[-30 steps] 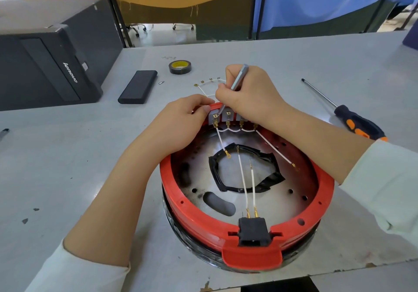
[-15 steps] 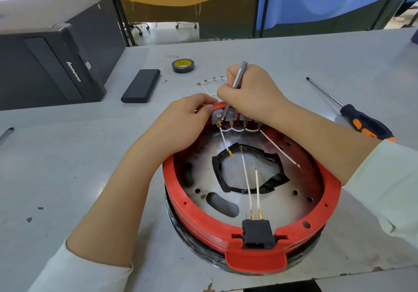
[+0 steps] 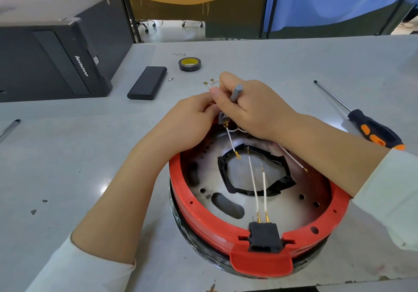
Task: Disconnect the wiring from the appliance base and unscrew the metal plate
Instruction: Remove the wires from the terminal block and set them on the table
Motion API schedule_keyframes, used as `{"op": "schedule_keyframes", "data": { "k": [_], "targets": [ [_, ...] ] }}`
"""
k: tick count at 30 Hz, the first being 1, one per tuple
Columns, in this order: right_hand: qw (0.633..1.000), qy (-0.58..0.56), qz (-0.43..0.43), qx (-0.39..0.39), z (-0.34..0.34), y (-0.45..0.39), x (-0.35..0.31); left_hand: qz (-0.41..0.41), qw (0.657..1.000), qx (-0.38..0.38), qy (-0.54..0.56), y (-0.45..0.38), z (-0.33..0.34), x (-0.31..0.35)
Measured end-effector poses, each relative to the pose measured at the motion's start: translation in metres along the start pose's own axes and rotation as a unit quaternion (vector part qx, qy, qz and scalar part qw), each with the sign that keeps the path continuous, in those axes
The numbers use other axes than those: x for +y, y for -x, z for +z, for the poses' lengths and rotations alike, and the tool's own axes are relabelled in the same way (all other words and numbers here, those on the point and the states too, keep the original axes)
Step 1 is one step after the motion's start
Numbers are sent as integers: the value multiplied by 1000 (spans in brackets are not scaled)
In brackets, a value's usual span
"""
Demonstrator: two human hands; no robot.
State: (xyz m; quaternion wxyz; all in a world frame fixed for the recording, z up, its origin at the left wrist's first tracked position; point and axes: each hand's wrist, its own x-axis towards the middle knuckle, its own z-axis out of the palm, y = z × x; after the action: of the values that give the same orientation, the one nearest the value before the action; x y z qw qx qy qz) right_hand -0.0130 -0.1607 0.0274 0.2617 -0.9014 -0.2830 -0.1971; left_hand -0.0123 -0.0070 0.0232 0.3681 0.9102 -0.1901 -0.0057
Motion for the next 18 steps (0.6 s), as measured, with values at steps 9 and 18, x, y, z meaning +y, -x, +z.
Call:
{"op": "schedule_keyframes", "data": {
  "k": [9,18],
  "targets": [
    [986,160,-49,22,0,3,-13,-8,1000,3,12,1,-1,0],
    [993,54,103,-12,5,-13,-4,9,1000,-5,12,1,-1,3]
  ]
}}
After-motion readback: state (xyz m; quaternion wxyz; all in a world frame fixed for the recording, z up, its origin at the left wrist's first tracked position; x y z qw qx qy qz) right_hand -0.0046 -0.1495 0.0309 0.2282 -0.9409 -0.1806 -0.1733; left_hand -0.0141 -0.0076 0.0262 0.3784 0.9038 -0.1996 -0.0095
